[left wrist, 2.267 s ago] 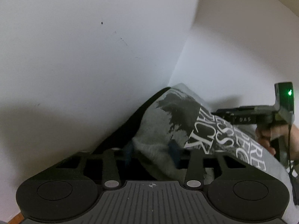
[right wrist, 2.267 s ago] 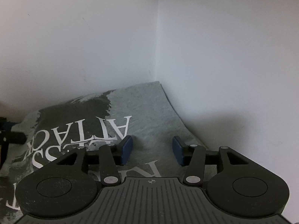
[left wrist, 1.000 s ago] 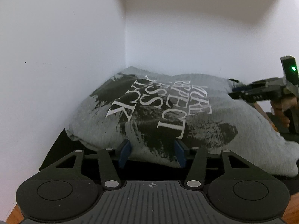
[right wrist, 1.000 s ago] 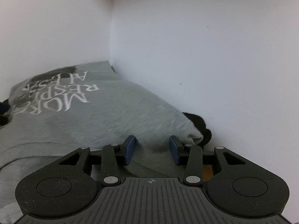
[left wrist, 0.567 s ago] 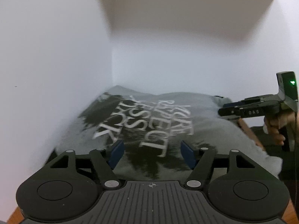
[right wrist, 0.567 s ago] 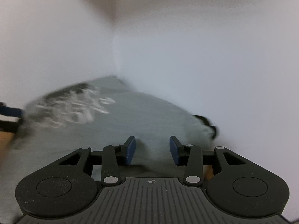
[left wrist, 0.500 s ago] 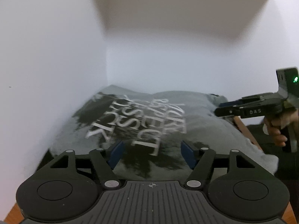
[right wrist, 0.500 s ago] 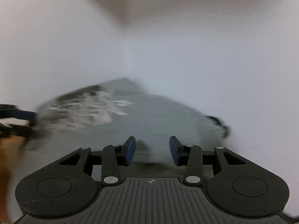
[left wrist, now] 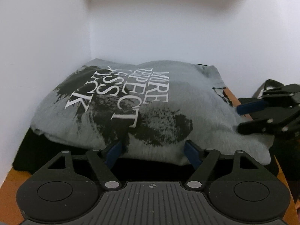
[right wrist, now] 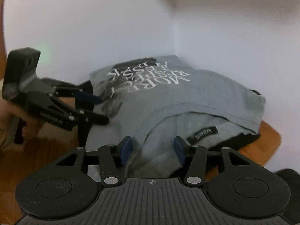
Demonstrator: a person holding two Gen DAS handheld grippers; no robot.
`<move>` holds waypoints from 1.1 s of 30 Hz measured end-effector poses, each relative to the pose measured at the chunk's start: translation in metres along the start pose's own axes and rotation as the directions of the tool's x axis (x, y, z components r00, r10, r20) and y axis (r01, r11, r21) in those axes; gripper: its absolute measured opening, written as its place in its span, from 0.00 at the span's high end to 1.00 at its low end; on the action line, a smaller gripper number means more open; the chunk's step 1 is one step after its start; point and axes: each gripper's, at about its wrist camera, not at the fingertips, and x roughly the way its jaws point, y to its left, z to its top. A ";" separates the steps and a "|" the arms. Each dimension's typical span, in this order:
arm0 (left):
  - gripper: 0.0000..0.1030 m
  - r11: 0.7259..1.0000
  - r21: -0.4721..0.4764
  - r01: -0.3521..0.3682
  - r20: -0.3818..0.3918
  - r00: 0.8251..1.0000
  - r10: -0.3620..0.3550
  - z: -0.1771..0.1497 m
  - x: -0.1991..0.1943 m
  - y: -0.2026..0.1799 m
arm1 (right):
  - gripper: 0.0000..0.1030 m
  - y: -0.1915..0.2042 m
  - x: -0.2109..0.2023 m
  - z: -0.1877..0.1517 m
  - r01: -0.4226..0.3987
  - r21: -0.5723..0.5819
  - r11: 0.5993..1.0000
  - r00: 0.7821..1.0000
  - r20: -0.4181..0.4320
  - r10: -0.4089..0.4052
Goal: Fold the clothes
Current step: 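Release the sweatshirt onto the black garment and open both tools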
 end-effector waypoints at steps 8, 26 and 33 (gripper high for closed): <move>0.23 0.999 -0.012 -0.045 0.007 0.999 0.045 -0.014 -0.040 0.001 | 0.54 0.032 -0.020 -0.024 0.019 -0.056 0.998 1.000 0.017 -0.018; 0.33 0.982 -0.044 -0.185 0.006 0.983 0.185 -0.019 -0.031 0.037 | 0.53 0.080 0.009 -0.014 0.085 -0.189 0.978 0.993 0.101 -0.067; 0.34 0.979 -0.109 -0.175 -0.044 0.984 0.171 -0.016 -0.018 0.064 | 0.53 0.071 0.013 -0.014 0.060 -0.290 0.955 0.998 0.039 -0.051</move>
